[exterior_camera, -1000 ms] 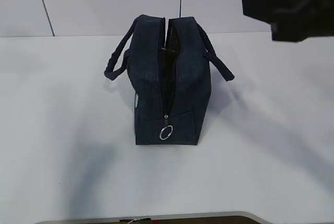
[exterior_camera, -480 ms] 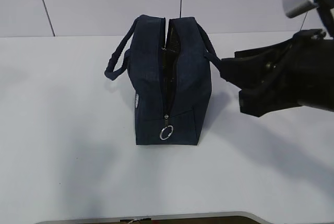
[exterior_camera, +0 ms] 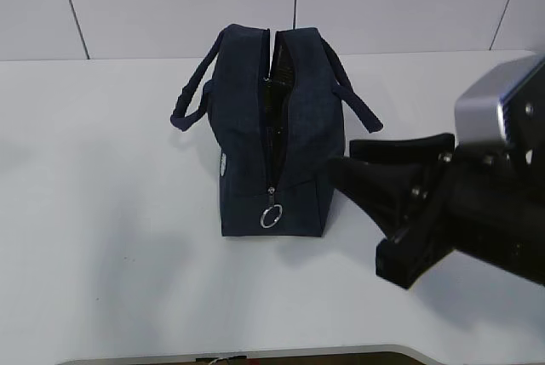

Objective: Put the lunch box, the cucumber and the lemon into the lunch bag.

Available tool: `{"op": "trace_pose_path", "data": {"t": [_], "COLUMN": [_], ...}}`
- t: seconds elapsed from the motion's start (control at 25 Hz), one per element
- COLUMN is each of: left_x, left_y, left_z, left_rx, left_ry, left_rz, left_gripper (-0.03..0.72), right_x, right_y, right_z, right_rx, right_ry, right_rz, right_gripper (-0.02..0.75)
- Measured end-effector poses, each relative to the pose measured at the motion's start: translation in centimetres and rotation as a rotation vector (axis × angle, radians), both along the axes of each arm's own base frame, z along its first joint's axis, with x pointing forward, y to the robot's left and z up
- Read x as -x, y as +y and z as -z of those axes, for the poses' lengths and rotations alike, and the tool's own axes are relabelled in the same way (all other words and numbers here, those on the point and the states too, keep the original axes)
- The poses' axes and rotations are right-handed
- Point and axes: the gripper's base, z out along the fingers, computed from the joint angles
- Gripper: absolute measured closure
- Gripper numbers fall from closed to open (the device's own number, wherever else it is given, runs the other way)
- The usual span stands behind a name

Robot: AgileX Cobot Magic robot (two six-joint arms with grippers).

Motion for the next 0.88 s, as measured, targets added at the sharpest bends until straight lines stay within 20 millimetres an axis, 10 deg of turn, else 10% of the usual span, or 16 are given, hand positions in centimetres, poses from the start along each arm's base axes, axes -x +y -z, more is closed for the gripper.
{"op": "trace_pose_path", "data": {"t": [0.88], "left_x": [1.8], "left_y": [0.0], "left_z": [0.0], "left_rx": [0.026], "left_ry": [-0.019], "left_rz": [-0.01], "left_gripper": [0.435], "right_x": [-1.7], "right_y": [2.5], "right_z": [9.7], "right_rx": [-0.024], "right_ry": [0.155], "right_rz": [-0.086], "right_gripper": [0.486]}}
